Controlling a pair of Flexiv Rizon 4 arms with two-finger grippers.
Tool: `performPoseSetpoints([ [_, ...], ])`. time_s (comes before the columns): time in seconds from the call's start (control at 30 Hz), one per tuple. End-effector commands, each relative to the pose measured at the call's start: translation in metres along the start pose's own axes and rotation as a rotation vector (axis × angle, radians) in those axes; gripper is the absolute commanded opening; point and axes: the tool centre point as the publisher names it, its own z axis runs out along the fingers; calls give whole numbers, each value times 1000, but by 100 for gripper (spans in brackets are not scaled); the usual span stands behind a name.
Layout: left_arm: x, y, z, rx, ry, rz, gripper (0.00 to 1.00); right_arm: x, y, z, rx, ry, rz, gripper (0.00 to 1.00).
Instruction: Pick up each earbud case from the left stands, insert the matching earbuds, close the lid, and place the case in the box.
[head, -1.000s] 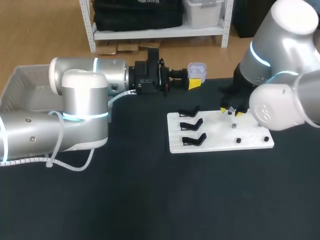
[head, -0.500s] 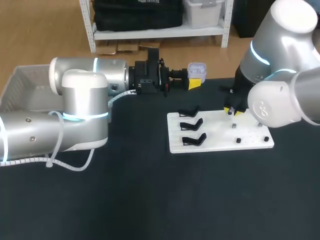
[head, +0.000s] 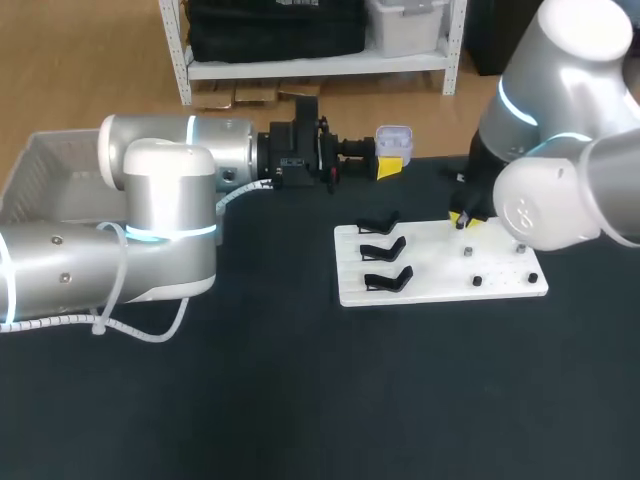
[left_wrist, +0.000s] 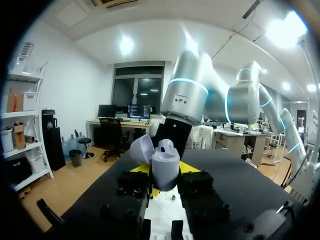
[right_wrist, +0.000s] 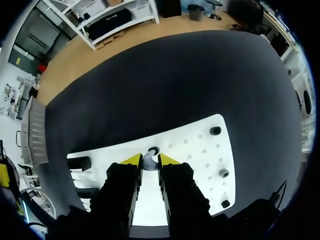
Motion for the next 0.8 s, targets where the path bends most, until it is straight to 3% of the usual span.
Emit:
performPoseSetpoints([
  [0.03, 0, 1, 1, 2, -1, 0, 0, 1, 1, -16, 2, 11, -4, 0],
  [0.43, 0, 1, 1, 2, -1, 0, 0, 3, 9, -81, 64, 124, -109, 0],
  [0.8, 0, 1, 1, 2, -1, 0, 0, -2, 33, -138, 74, 94, -189, 0],
])
